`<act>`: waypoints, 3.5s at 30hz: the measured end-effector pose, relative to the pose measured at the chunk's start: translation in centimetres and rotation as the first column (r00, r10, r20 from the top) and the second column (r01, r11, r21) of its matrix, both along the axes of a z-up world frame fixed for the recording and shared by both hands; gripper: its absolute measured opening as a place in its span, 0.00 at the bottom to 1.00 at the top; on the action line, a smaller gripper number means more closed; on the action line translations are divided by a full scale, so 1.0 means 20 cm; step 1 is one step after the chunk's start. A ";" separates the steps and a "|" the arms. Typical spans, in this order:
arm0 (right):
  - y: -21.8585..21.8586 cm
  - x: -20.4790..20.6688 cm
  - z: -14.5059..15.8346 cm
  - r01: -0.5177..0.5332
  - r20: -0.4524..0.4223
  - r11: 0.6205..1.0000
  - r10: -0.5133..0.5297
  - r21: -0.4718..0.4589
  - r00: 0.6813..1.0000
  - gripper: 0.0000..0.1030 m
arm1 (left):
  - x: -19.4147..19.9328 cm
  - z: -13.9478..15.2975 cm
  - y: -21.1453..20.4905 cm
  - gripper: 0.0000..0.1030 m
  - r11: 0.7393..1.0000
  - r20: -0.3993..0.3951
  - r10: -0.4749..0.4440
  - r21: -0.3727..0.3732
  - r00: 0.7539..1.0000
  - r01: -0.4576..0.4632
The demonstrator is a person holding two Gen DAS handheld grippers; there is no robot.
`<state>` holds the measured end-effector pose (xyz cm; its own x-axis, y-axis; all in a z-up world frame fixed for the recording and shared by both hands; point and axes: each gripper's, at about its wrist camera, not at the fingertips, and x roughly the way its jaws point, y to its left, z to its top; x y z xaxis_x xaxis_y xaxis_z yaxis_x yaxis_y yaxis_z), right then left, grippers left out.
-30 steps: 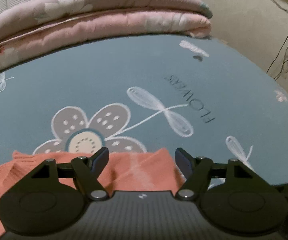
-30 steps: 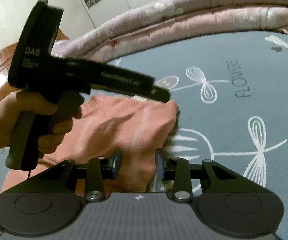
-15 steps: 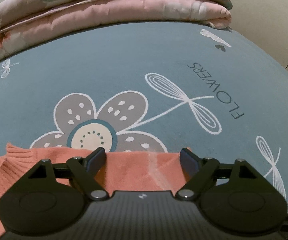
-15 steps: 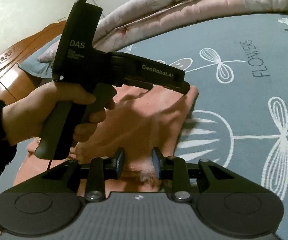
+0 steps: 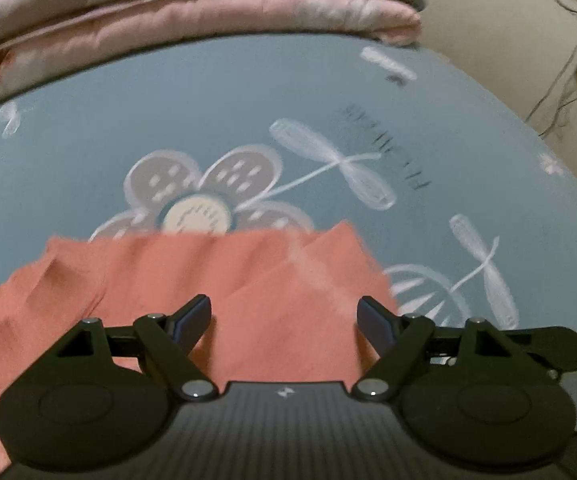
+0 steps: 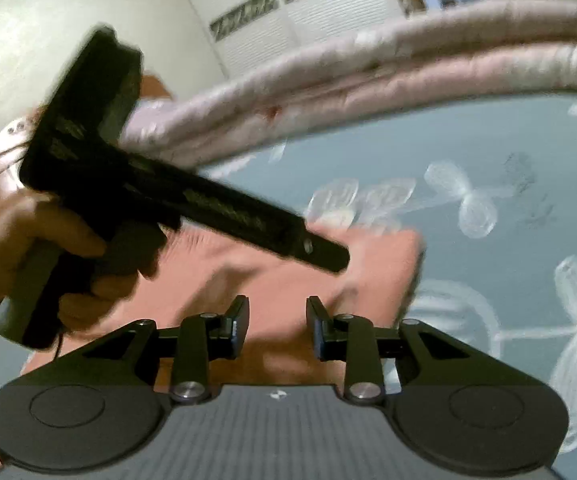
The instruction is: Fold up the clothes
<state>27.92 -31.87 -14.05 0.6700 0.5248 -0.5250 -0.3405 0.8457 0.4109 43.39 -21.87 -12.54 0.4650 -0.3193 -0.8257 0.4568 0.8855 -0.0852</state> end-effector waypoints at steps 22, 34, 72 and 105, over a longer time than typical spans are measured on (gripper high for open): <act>0.04 -0.02 0.01 -0.159 -0.099 0.983 0.150 -0.096 0.984 0.47 | -0.19 -0.04 0.24 0.86 0.992 0.090 0.037 0.115 0.995 -0.047; 0.07 -0.09 0.18 -0.114 -0.023 0.978 0.112 -0.174 0.993 0.54 | -0.31 0.06 0.47 0.83 0.996 0.037 0.084 -0.032 0.996 -0.083; 0.52 0.13 0.15 0.117 -0.020 0.938 -0.131 -0.326 0.991 0.59 | -0.44 0.07 1.18 0.87 0.948 0.091 0.281 -0.178 0.955 -0.262; 0.72 0.13 0.11 0.079 -0.051 0.922 -0.106 -0.380 0.993 0.74 | -0.52 0.06 1.19 0.89 0.959 0.072 0.280 -0.075 0.957 -0.274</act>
<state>30.43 -17.38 -11.81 0.6613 0.2166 -0.7182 -0.2353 0.9690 0.0755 32.93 1.83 -11.28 0.6069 -0.2188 -0.7640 0.2021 0.9722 -0.1179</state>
